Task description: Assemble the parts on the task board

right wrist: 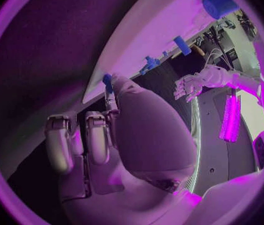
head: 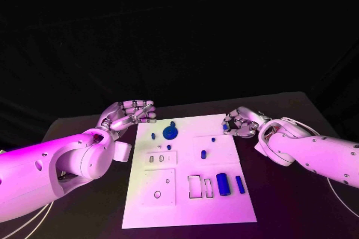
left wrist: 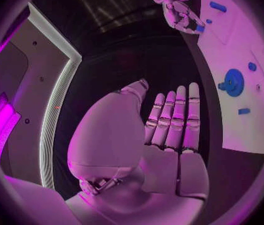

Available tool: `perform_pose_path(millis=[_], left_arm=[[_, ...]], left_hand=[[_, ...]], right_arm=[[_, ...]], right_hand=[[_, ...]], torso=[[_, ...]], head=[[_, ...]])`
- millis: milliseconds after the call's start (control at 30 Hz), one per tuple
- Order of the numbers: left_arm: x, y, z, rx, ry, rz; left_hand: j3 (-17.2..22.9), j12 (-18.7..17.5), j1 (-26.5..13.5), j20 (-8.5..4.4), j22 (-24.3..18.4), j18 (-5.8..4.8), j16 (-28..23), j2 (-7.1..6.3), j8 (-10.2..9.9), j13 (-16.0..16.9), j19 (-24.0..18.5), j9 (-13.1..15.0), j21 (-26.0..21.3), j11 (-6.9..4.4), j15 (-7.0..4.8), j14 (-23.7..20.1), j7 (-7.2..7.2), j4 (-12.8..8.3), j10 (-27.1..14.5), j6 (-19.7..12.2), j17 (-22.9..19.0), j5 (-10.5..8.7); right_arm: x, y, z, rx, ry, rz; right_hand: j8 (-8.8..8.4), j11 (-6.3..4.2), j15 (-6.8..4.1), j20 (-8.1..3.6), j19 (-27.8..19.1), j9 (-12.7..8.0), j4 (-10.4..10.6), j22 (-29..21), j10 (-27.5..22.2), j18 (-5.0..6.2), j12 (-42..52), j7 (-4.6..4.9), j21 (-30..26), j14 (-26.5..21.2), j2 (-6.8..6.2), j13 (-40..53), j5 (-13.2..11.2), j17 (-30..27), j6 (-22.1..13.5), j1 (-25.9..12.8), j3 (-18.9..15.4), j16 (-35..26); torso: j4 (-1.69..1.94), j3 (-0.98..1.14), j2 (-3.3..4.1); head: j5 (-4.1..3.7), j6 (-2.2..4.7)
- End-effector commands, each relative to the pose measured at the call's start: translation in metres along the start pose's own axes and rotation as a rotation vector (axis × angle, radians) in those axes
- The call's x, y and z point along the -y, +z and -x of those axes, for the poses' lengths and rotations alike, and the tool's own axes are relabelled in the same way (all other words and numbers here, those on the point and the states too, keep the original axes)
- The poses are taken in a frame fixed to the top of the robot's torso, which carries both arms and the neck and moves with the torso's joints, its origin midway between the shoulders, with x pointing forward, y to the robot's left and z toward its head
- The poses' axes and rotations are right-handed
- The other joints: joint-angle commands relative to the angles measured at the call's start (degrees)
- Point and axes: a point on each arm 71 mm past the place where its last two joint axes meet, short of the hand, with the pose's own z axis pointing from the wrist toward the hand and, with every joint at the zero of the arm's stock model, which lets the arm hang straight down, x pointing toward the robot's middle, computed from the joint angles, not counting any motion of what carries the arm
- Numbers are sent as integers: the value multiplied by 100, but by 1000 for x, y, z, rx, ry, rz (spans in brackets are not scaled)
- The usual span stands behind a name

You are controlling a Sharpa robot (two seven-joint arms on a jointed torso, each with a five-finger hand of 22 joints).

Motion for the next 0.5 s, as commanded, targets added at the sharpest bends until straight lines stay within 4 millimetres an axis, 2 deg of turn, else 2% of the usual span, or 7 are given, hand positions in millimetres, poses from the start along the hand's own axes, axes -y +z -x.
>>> perform_pose_path(millis=[33,233,367,400,500], left_arm=[[1,0,-2,-12,-9,-6],[1,1,-1,-9,-7,-7],[0,1,0,-9,-7,-5],[0,1,0,-9,-7,-5],[0,2,1,-11,-7,-3]], left_hand=[[20,-19,-36,6,5,53,-13,-26,-28,-3,-42,-5,27,2,12,2,242,-27,-45,-44,5,-18],[24,-17,-38,8,11,52,-16,-24,-32,-3,-50,-7,37,5,15,-4,246,-30,-54,-48,13,-18],[24,-17,-38,8,11,52,-16,-24,-32,-3,-50,-7,37,5,15,-4,246,-30,-54,-48,13,-18],[24,-17,-38,8,11,52,-16,-24,-32,-3,-50,-7,37,5,15,-4,246,-30,-54,-48,13,-18],[33,-7,-34,9,17,53,-15,-18,-26,1,-57,-4,48,2,14,-3,244,-36,-43,-35,22,-17]], right_arm=[[-4,-2,-1,37,-11,13],[-21,-4,6,95,0,30],[-44,-5,11,125,2,58],[-45,-5,11,126,2,59],[-65,-5,8,133,11,86]], right_hand=[[44,-51,-35,-53,599,95,-14,1508,72,-39,24,-46,25,608,95,930,12,1509,71,14,91,19],[79,-38,-9,-45,599,107,-82,1508,49,-39,-9,-15,25,608,124,905,11,1509,31,1,245,19],[92,-19,8,-34,599,111,-91,1508,39,-39,-25,7,25,608,122,893,8,1509,2,-54,298,19],[95,-14,12,-31,599,112,-91,1508,40,-39,-25,12,25,608,120,894,7,1509,-6,-72,310,19],[106,-5,21,-22,599,116,-87,1508,38,-39,-31,20,25,608,110,891,6,1509,-23,-129,339,19]], torso=[[-2,-5,-3],[3,-23,-13],[0,-24,-9],[0,-27,-11],[2,-46,-30]], head=[[5,13],[7,13],[19,19],[24,20],[65,-2]])
